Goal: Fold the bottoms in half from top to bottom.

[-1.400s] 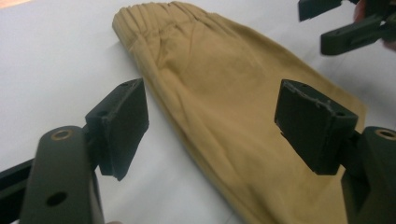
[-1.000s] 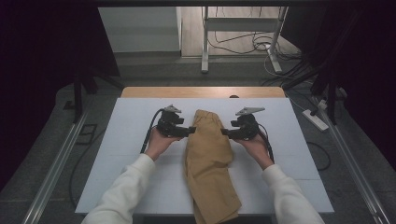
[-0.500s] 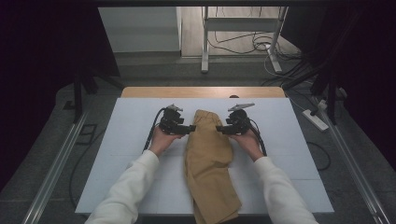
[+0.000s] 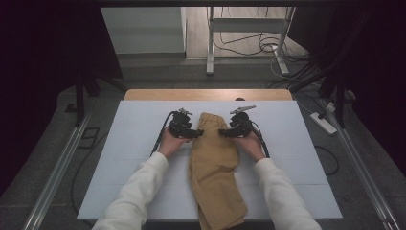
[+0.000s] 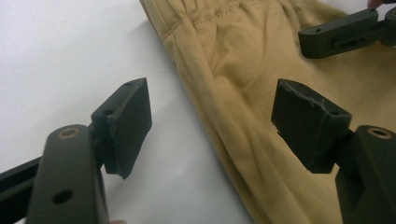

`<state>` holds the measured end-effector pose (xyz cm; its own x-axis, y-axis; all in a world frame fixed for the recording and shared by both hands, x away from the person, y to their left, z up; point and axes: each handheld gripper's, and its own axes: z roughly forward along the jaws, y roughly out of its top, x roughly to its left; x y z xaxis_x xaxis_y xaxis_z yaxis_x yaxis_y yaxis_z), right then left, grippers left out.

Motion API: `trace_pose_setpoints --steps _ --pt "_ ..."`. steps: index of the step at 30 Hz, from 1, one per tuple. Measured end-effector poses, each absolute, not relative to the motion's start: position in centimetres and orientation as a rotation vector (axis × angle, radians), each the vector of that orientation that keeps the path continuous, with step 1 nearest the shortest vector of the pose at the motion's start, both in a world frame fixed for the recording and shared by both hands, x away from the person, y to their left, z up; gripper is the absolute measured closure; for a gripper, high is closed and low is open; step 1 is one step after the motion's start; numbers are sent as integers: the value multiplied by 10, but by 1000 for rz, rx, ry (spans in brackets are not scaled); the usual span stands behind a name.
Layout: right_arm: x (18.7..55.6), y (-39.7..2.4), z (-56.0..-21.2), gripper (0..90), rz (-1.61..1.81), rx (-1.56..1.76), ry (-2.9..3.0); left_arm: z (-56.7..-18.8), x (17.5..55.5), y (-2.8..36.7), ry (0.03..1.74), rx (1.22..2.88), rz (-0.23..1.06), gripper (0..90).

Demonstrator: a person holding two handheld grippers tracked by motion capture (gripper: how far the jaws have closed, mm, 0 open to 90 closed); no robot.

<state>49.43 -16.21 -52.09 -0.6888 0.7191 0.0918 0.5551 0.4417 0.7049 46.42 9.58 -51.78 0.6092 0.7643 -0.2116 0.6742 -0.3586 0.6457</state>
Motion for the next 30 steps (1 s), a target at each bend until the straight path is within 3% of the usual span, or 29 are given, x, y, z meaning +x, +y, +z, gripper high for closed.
trace_pose_setpoints --steps 5,19,28,29,30 --pt "496 -161 -524 276 1061 1123 2480 -523 466 95 1145 2131 154 286" --pt "495 -157 -525 293 1059 1095 2510 -530 468 88 1135 2152 127 333" --pt "494 -151 -523 500 1055 1053 2570 -531 467 83 1113 2145 82 630" --pt "494 -151 -523 544 1058 1058 2574 -531 467 83 1113 2142 70 670" --pt "495 -153 -522 645 1074 1076 2586 -531 468 83 1115 2141 59 750"
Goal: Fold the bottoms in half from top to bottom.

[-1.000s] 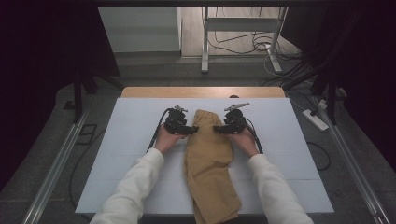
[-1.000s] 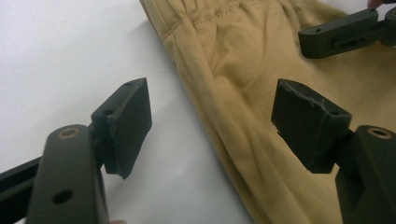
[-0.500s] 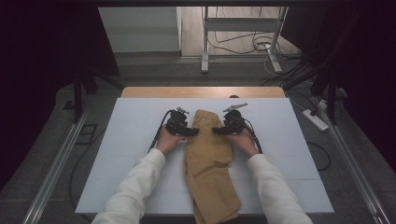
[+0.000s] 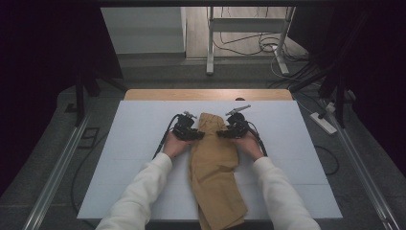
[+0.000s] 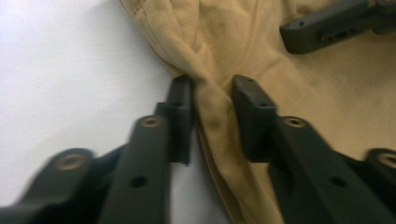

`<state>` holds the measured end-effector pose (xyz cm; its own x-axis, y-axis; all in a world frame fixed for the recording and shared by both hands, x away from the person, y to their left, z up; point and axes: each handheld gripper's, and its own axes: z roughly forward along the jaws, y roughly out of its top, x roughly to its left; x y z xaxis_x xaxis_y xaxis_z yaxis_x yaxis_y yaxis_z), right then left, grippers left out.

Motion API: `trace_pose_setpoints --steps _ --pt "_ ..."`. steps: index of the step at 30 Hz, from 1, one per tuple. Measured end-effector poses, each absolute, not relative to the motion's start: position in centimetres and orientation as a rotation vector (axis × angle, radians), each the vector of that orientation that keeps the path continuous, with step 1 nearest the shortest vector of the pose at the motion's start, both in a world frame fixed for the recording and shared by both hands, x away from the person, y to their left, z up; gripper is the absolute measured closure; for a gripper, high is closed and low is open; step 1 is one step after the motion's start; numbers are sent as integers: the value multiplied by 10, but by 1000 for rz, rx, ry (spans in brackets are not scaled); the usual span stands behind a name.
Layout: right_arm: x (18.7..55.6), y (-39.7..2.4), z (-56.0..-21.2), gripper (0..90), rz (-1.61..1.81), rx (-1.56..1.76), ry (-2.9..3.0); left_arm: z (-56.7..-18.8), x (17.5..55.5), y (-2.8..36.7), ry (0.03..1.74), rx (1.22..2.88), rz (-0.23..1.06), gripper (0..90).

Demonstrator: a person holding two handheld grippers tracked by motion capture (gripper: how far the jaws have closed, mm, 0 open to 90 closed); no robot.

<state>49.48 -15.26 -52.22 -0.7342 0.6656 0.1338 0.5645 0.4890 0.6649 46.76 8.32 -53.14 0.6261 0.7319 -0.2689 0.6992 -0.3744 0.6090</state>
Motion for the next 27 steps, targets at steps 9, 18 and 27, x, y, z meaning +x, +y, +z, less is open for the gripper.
trace_pose_setpoints --steps 9,18,27 --pt "495 -156 -522 792 1126 1088 2629 -529 467 85 1089 2144 28 838" --pt "489 -156 -503 809 1187 998 2555 -508 464 95 1031 2103 68 844" --pt "487 -156 -472 810 1243 919 2459 -477 460 100 968 2044 138 843"
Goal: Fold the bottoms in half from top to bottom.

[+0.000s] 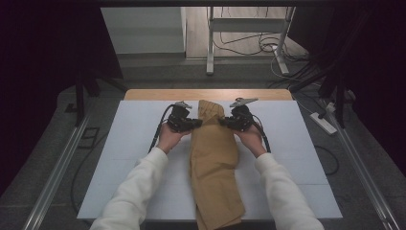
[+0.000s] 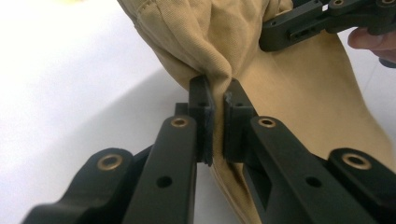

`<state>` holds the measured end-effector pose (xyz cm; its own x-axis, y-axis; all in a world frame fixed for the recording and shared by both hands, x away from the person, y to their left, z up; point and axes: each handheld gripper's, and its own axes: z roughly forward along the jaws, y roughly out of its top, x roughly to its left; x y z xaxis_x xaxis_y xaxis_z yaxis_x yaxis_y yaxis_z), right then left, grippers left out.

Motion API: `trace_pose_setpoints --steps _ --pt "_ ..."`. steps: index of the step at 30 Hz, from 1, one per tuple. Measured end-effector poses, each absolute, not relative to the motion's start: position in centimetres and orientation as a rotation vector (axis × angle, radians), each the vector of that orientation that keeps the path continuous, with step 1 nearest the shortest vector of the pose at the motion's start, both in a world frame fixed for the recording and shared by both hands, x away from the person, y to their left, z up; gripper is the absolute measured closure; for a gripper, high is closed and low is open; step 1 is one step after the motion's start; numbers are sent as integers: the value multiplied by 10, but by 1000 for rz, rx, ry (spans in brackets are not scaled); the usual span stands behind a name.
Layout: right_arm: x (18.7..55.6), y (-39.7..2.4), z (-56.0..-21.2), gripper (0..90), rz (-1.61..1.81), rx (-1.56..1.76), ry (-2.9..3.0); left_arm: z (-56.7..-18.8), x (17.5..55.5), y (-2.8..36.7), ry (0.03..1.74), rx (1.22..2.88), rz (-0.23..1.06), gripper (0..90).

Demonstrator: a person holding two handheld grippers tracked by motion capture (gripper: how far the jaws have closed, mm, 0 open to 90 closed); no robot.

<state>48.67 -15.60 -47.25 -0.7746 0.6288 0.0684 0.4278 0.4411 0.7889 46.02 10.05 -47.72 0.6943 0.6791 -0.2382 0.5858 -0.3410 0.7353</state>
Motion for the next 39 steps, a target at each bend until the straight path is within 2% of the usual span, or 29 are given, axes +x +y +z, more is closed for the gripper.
trace_pose_setpoints --steps 6,19,30,39 --pt "486 -157 -460 810 1261 900 2432 -466 461 102 949 2025 157 842" --pt "486 -159 -457 813 1266 898 2410 -461 464 101 951 2002 148 842" --pt "485 -160 -418 815 1295 839 2337 -426 464 102 903 1974 228 840" --pt "487 -160 -426 814 1284 852 2349 -429 467 101 899 1996 241 839"
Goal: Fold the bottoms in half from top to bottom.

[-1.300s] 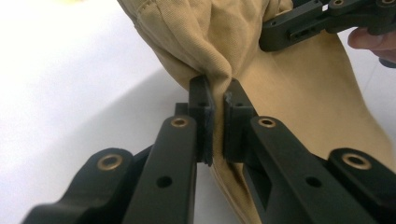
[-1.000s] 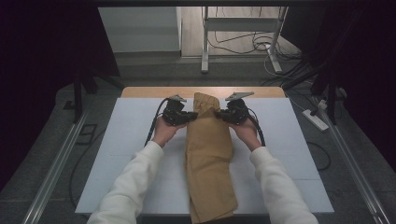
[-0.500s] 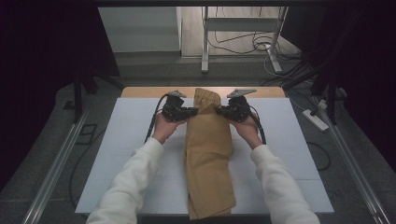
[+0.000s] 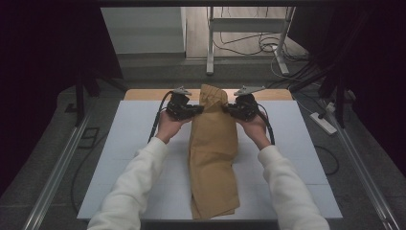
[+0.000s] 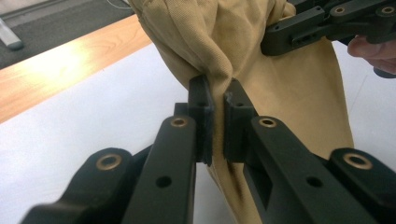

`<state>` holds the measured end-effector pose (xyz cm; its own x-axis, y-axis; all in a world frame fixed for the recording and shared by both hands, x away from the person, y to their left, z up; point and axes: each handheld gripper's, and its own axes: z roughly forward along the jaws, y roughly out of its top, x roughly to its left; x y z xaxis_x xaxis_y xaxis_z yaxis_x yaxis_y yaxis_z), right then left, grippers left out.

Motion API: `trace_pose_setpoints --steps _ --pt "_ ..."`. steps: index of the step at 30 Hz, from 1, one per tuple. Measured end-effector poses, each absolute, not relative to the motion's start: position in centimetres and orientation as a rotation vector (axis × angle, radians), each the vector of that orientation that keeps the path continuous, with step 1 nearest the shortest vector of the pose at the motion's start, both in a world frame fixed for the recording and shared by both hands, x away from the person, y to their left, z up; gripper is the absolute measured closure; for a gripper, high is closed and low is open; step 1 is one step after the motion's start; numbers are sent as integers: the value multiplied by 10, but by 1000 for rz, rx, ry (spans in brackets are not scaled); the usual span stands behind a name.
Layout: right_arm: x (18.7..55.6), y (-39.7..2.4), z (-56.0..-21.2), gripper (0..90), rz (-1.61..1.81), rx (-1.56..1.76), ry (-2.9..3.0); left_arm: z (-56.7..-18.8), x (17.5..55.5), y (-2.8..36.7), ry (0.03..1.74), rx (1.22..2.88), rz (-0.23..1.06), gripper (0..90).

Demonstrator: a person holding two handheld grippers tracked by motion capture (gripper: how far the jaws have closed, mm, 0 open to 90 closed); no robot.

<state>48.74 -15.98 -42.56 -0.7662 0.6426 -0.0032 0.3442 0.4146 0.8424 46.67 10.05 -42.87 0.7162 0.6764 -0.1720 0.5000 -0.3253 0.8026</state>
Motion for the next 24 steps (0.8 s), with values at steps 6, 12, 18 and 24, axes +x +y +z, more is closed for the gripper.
trace_pose_setpoints --steps 6,12,18,24 --pt "487 -161 -411 814 1315 819 2297 -418 466 103 876 1955 264 838" --pt "486 -161 -426 813 1298 838 2323 -431 464 100 875 1994 258 835" --pt "484 -161 -440 812 1285 847 2345 -442 462 100 869 2012 253 833" --pt "481 -160 -446 812 1288 834 2354 -448 456 102 853 2019 254 829"
